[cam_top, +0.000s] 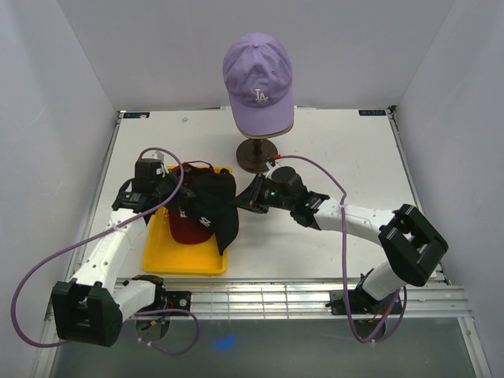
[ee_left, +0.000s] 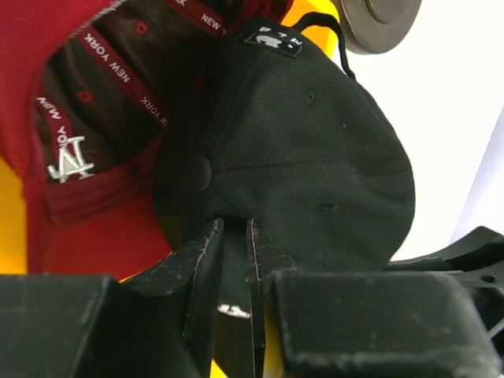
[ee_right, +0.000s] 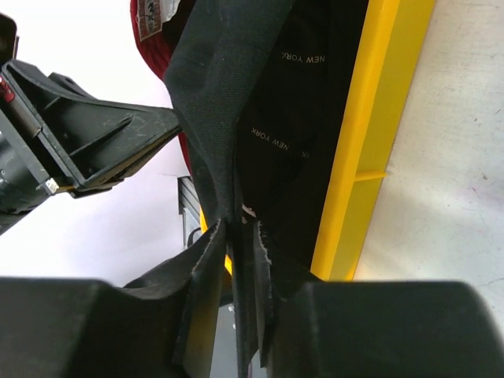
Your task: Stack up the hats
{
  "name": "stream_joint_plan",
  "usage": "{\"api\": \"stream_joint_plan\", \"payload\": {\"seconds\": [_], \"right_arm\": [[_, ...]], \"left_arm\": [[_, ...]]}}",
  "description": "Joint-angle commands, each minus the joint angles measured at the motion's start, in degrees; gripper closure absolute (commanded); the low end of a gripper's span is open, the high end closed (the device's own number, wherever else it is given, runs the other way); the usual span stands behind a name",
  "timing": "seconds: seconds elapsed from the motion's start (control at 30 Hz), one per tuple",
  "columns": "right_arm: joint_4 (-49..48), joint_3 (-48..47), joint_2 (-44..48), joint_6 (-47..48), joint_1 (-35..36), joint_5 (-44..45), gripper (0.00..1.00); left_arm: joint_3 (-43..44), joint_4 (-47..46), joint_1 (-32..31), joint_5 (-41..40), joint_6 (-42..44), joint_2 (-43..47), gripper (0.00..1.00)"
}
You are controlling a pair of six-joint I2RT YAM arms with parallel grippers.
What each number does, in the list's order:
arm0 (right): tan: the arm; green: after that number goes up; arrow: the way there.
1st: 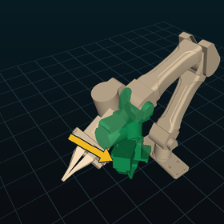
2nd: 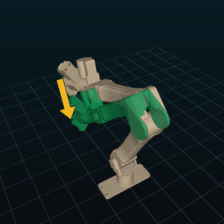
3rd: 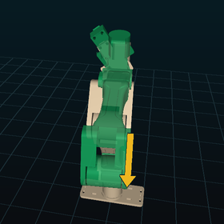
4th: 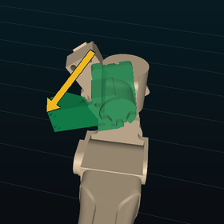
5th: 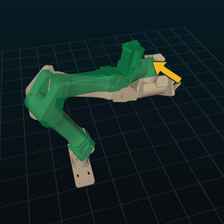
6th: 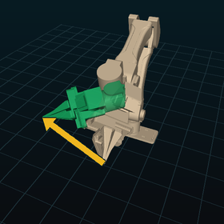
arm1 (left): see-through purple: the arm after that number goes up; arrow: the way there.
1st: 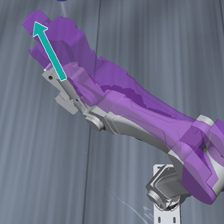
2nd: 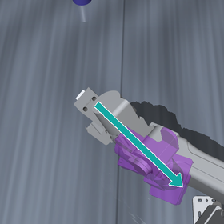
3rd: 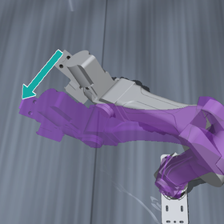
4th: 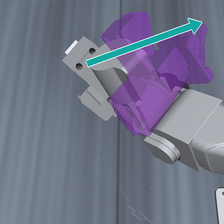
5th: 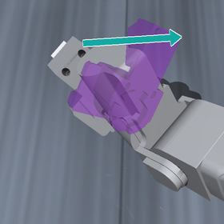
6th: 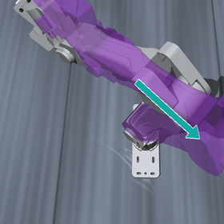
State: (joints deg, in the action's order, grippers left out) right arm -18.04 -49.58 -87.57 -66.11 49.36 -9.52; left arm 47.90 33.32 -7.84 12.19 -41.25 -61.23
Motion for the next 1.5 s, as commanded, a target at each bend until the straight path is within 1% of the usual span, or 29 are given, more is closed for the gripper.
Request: {"api": "stream_joint_plan", "payload": {"seconds": [0.0,0.03,0.1,0.23,0.4,0.57,0.63,0.77,1.0,1.33,1.47], "right_arm": [[-1.82,0.89,1.35,1.07,-0.5,-1.64,0.73],[-1.91,0.72,1.44,1.24,-0.5,-1.9,0.67],[-1.47,0.37,1.7,2.29,-0.5,-2.34,0.59],[0.37,0.27,3.19,3.61,-0.58,-1.91,0.54],[2.13,0.45,4.51,5.02,-0.85,-2.69,0.53],[3.71,1.59,6.36,7.13,-0.85,-4.98,0.53],[5.99,1.86,6.97,8.7,-0.85,-5.42,0.53],[7.14,2.82,6.45,10.55,-0.85,-7.09,0.53],[6.27,4.85,5.74,11.44,-0.76,-9.55,0.53],[8.11,1.77,4.61,13.2,0.12,-11.49,0.53],[7.23,1.42,3.64,12.67,0.47,-12.98,0.54]], "left_arm": [[-0.44,-3.26,-1.56,-2.51,-0.93,-0.29,0.71],[-0.44,-3.61,-1.74,-3.13,-1.02,-0.47,0.71],[-0.26,-3.96,-2.18,-3.22,-1.2,-0.9,0.72],[0.35,-4.49,-3.24,-3.83,-1.72,-1.96,0.73],[0.35,-4.76,-5.35,-4.98,-2.42,-3.01,0.73],[0.26,-5.2,-5.52,-5.15,-2.51,-3.02,0.73],[0.53,-5.11,-5.52,-5.24,-2.34,-2.84,0.73],[0.62,-5.2,-5.61,-5.16,-2.25,-2.93,0.73],[0.53,-5.28,-5.52,-5.24,-2.16,-2.93,0.73],[-0.17,-5.81,-5.52,-4.98,-2.51,-3.37,0.73],[-0.44,-6.07,-5.61,-4.98,-2.51,-3.28,0.73]]}}
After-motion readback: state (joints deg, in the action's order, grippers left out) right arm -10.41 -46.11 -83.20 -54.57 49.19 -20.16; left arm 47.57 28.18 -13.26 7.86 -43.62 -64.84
